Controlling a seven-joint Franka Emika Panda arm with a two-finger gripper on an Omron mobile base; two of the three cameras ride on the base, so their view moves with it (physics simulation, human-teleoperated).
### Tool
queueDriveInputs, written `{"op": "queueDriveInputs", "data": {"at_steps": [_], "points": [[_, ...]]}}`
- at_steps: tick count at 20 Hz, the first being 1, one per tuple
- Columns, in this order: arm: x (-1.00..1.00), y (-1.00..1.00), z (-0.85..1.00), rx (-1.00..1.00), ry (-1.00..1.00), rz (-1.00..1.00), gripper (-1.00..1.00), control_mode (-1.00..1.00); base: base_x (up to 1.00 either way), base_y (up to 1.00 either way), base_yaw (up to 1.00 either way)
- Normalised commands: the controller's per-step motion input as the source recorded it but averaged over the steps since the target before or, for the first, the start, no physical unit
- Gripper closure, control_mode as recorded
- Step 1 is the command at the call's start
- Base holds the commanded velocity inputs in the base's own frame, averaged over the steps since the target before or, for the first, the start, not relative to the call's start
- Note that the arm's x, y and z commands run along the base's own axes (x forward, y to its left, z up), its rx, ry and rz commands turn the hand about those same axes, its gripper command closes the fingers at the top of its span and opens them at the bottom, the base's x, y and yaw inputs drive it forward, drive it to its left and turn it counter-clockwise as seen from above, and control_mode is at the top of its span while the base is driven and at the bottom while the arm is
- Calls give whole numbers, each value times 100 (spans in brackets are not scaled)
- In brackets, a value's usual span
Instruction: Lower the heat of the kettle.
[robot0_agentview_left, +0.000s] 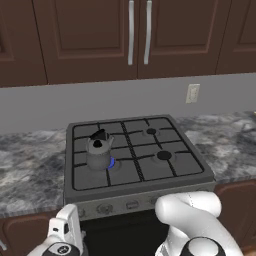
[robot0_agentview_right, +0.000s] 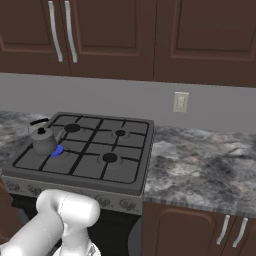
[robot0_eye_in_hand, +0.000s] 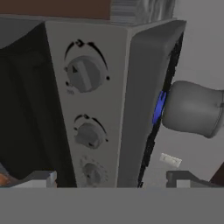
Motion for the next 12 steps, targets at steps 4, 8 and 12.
{"op": "queueDriveInputs", "data": {"at_steps": [4,8,12], "points": [[13,0,-23,-1,0,10,-100,-100,0,0,0],[27,0,-17,0,0,9,-100,-100,0,0,0],[17,1,-20,0,-5,12,-100,-100,0,0,0]]}}
